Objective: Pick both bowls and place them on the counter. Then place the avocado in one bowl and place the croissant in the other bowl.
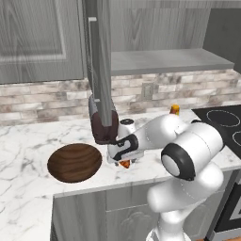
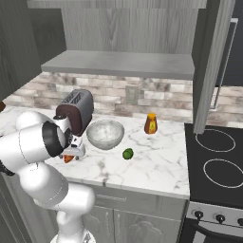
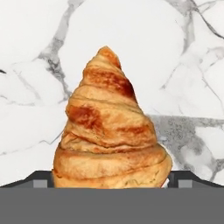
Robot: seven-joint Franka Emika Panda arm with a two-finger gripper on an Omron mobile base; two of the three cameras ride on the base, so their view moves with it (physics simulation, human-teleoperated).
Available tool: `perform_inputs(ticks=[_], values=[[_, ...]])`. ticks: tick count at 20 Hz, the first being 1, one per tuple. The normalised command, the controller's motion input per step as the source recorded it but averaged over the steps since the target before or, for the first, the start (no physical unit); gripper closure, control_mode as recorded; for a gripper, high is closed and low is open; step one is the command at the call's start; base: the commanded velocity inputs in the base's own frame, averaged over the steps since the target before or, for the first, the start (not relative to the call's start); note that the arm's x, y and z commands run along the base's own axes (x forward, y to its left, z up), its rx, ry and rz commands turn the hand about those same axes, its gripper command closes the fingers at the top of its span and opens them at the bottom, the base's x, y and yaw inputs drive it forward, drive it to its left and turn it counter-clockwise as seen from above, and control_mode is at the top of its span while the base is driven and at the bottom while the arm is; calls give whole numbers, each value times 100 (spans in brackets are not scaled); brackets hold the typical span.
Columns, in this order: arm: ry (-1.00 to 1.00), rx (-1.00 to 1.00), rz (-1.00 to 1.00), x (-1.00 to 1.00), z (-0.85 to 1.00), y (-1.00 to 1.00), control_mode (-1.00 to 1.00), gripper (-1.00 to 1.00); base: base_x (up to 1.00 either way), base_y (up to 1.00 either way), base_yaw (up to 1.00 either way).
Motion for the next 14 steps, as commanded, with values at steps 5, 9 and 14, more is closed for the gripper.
perform_inputs(ticks=[5, 9, 14], values=[[0, 0, 0, 0, -19, 6, -100, 100, 0, 0, 0], [0, 0, 0, 0, 0, 0, -100, 100, 0, 0, 0], [-3, 0, -1, -12, 5, 0, -100, 100, 0, 0, 0]])
